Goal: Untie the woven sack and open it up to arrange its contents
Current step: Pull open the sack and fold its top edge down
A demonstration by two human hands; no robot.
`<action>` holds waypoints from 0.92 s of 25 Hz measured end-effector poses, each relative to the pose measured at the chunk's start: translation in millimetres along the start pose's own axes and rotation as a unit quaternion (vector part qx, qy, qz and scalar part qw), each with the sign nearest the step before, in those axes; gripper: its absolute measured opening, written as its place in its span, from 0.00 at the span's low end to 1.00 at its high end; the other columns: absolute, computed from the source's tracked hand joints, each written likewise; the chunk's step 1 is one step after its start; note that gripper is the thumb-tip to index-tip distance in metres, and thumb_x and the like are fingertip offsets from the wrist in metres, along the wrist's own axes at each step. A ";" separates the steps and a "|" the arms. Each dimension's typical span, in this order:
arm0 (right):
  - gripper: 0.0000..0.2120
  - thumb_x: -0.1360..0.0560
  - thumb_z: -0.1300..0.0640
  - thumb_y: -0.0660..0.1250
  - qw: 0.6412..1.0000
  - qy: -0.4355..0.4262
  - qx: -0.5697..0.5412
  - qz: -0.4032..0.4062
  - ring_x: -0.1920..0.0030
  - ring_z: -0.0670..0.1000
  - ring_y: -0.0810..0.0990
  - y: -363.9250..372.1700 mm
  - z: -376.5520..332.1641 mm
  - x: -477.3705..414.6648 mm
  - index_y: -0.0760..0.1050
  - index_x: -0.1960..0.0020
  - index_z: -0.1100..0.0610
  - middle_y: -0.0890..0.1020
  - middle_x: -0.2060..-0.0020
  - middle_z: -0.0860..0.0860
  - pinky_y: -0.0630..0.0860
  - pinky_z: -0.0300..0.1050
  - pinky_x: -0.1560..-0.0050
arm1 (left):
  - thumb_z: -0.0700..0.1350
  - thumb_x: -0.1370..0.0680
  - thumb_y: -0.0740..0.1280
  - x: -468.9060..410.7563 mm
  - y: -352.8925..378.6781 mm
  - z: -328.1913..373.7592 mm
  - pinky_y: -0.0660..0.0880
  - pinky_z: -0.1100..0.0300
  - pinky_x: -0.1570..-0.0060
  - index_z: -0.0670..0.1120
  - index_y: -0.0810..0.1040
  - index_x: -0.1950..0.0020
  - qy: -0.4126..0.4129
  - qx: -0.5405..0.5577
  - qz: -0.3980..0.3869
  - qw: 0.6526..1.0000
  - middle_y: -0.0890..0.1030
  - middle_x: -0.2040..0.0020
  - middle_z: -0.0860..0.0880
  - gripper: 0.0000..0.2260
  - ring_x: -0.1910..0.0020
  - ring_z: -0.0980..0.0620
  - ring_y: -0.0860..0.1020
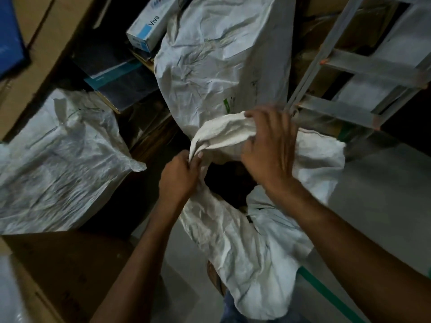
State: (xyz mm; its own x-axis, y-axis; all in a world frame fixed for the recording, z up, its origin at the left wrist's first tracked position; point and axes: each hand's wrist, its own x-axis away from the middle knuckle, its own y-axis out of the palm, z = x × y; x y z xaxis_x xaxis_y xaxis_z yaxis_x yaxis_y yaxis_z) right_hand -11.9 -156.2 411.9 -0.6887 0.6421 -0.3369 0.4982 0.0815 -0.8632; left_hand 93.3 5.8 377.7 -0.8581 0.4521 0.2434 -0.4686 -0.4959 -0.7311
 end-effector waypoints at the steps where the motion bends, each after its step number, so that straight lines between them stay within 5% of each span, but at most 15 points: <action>1: 0.19 0.32 0.58 0.67 0.999 -0.015 -0.034 -0.002 0.41 0.57 0.75 -2.5 -12.1 17.3 0.77 0.40 0.53 0.79 0.42 0.51 0.71 0.55 0.40 | 0.61 0.18 0.61 -4.3 -4.0 1.9 0.73 0.52 0.64 0.45 0.76 0.57 0.001 0.057 0.017 0.998 0.79 0.64 0.49 0.20 0.62 0.47 0.80; 3: 0.18 0.27 0.48 0.68 0.993 -0.010 -0.101 -0.061 0.43 0.56 0.77 2.7 -25.8 66.3 0.78 0.40 0.54 0.81 0.44 0.52 0.74 0.55 0.43 | 0.61 0.20 0.63 -16.5 -12.7 9.1 0.76 0.49 0.62 0.44 0.77 0.58 -0.008 0.162 0.049 0.985 0.80 0.64 0.48 0.21 0.65 0.48 0.79; 5: 0.27 0.25 0.35 0.67 0.975 0.018 -0.088 -0.202 0.43 0.55 0.79 10.5 -38.1 115.2 0.76 0.35 0.53 0.82 0.43 0.51 0.76 0.52 0.44 | 0.58 0.21 0.66 -27.3 -24.2 17.9 0.74 0.53 0.66 0.45 0.78 0.60 -0.027 0.229 0.067 0.971 0.79 0.67 0.48 0.18 0.68 0.51 0.77; 7: 0.23 0.23 0.38 0.67 0.953 0.037 -0.059 -0.293 0.46 0.55 0.82 22.7 -39.8 135.3 0.75 0.37 0.52 0.83 0.46 0.52 0.76 0.48 0.50 | 0.54 0.19 0.67 -37.1 -32.8 22.9 0.70 0.61 0.71 0.46 0.77 0.63 -0.018 0.231 0.063 0.971 0.76 0.70 0.50 0.16 0.74 0.59 0.74; 10: 0.07 0.22 0.52 0.71 0.971 0.030 -0.072 -0.226 0.56 0.59 0.84 24.1 -46.1 117.4 0.77 0.50 0.55 0.84 0.58 0.55 0.68 0.44 0.61 | 0.57 0.21 0.70 -37.5 -40.3 24.0 0.74 0.61 0.62 0.46 0.80 0.51 0.004 0.230 0.040 0.972 0.81 0.59 0.51 0.14 0.64 0.62 0.78; 12: 0.05 0.24 0.56 0.73 0.982 0.030 -0.094 -0.161 0.61 0.60 0.83 16.8 -52.2 100.7 0.78 0.54 0.56 0.84 0.62 0.55 0.66 0.43 0.64 | 0.66 0.26 0.70 -21.3 -41.4 16.1 0.75 0.57 0.49 0.48 0.75 0.37 -0.008 0.145 0.067 0.987 0.77 0.42 0.49 0.27 0.47 0.56 0.77; 14: 0.05 0.25 0.60 0.75 0.987 0.003 -0.095 -0.129 0.64 0.58 0.82 11.5 -60.6 95.7 0.79 0.55 0.57 0.83 0.65 0.54 0.67 0.42 0.66 | 0.70 0.31 0.71 6.2 -34.2 4.7 0.72 0.56 0.45 0.48 0.70 0.36 -0.048 0.080 0.100 0.991 0.70 0.37 0.48 0.35 0.41 0.53 0.72; 17: 0.07 0.27 0.63 0.77 0.984 -0.074 -0.095 -0.130 0.66 0.55 0.82 8.6 -72.9 108.5 0.79 0.55 0.57 0.82 0.67 0.53 0.70 0.41 0.68 | 0.73 0.32 0.70 27.7 -22.9 -7.7 0.73 0.60 0.61 0.47 0.76 0.54 -0.110 0.166 -0.015 0.980 0.80 0.55 0.49 0.29 0.60 0.55 0.77; 19: 0.06 0.25 0.62 0.75 0.979 -0.091 -0.125 -0.134 0.64 0.55 0.82 8.3 -75.0 121.6 0.79 0.53 0.58 0.83 0.65 0.53 0.72 0.43 0.66 | 0.64 0.27 0.71 22.2 -22.5 -12.2 0.74 0.56 0.66 0.44 0.79 0.62 -0.082 0.135 -0.051 0.986 0.81 0.65 0.49 0.23 0.68 0.53 0.78; 23: 0.23 0.26 0.57 0.74 0.964 -0.031 -0.144 -0.222 0.46 0.57 0.82 -1.6 -55.6 148.1 0.75 0.32 0.57 0.84 0.45 0.56 0.78 0.49 0.48 | 0.51 0.23 0.70 17.7 -26.5 0.2 0.75 0.50 0.66 0.39 0.80 0.62 -0.022 0.137 0.035 0.990 0.82 0.65 0.42 0.15 0.68 0.46 0.79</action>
State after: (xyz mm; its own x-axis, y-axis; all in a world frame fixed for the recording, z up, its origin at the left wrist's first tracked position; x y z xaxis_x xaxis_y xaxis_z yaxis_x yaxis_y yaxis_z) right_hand -85.4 -18.9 384.3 -0.8933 0.4492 0.0126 0.2666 0.5524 -0.7897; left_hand 90.4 26.8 401.5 -0.8960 0.3801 0.2298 -0.4418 -0.7095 -0.5491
